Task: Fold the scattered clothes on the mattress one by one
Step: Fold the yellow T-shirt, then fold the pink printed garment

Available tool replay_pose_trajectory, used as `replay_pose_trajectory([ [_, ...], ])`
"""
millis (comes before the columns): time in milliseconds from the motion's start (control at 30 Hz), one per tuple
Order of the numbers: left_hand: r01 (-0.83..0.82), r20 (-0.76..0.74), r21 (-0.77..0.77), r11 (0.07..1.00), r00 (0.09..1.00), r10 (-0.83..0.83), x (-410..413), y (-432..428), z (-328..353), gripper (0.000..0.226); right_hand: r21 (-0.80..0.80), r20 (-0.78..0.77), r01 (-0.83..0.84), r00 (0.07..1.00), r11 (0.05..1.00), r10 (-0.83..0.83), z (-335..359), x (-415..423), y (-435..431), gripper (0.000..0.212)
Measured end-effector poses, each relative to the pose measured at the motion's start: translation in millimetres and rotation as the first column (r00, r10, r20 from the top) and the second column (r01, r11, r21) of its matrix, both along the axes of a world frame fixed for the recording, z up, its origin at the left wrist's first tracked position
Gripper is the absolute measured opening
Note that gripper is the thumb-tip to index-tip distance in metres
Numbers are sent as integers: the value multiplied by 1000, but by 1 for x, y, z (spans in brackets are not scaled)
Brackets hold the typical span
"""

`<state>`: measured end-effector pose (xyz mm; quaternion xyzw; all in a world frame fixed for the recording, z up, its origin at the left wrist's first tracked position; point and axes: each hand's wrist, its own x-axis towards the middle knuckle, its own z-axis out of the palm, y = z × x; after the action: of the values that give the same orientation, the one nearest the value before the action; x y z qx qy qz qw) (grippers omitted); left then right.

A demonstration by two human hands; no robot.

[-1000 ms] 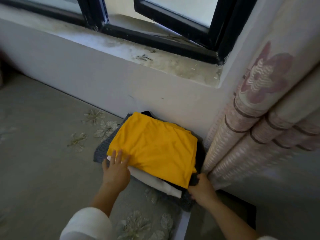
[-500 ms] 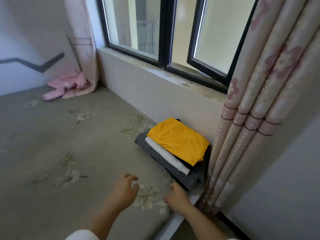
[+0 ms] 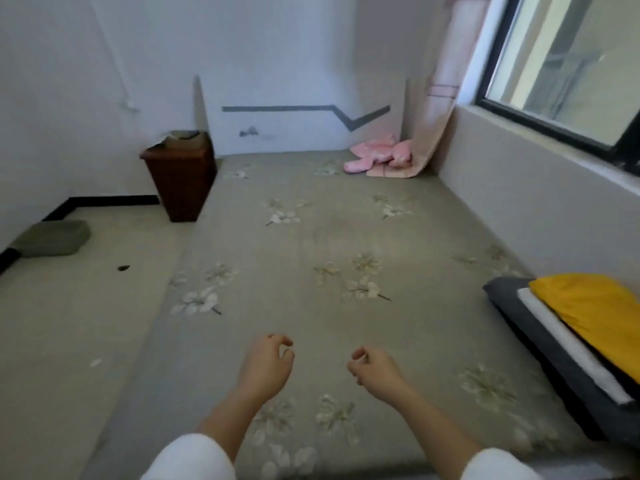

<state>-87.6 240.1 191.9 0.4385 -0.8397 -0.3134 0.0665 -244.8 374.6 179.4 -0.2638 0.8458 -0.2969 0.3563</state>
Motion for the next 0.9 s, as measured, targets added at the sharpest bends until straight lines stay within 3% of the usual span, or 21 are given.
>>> replay_pose_trajectory([
  [133,-113,27,-34,993,993,114,121,-78,-2,28,-14,-40,-138,990,990,138,-1,101,-98,19],
  [267,-171,84,-63,983,981,176,231,-149,-3,31,-48,-34,-231,973,972,229,-8,203,-187,6],
  [400,-228,114,-94,969,965,238,313,-208,4,33,-32,-48,-355,934,934,354,-5,287,-261,29],
  [567,-267,108,-168,949,952,287,375,-271,13,34,17,-138,-509,851,860,507,8,355,-352,37],
  [900,-228,240,-222,948,930,280,456,-435,13,37,99,-311,-615,728,782,611,0,431,-535,45],
])
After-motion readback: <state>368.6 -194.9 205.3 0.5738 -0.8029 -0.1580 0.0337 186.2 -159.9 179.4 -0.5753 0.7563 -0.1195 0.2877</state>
